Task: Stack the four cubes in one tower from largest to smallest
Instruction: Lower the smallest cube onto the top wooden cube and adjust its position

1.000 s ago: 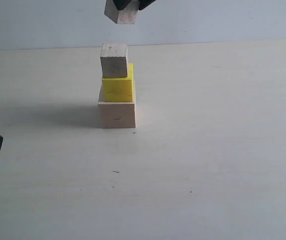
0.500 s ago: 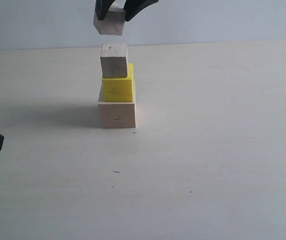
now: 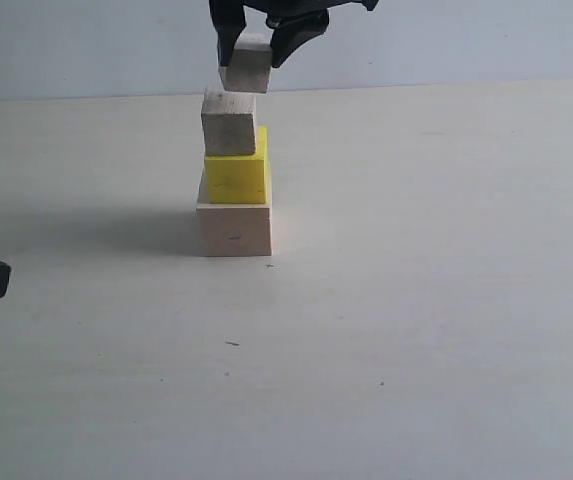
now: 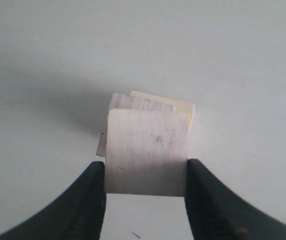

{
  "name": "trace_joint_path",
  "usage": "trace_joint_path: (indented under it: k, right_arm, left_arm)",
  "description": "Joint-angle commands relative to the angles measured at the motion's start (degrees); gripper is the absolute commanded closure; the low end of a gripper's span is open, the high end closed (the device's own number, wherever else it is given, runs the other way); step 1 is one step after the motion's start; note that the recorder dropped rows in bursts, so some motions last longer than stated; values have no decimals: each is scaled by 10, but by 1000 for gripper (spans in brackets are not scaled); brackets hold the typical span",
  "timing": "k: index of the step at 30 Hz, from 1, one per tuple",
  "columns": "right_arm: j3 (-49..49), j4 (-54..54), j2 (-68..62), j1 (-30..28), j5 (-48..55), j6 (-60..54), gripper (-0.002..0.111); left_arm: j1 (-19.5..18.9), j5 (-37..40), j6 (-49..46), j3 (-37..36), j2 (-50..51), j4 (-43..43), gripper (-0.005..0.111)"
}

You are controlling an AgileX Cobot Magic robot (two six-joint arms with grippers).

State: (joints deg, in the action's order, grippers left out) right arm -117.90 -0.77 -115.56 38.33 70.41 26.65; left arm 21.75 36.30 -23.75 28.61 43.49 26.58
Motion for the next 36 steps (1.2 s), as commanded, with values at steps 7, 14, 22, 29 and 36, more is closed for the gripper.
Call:
trace_joint_path:
  k: [7,14,22,29,36]
  right_arm:
    - [-23,68,2,43,-4,94,108]
    - [-24,74,0,45,-4,108,108]
    - [-24,74,-13,47,-4,109,108]
    - [-24,94,-23,47,-4,113,108]
    - [-24,100,-23,47,-4,120,108]
  left_arm:
    - [18,2,33,2,-4,10,107]
    - [39,7,33,2,-4,19,107]
    - [58,9,33,2,-4,29,107]
    - [59,16,33,2,-4,36,107]
    - [59,17,33,2,-4,36,107]
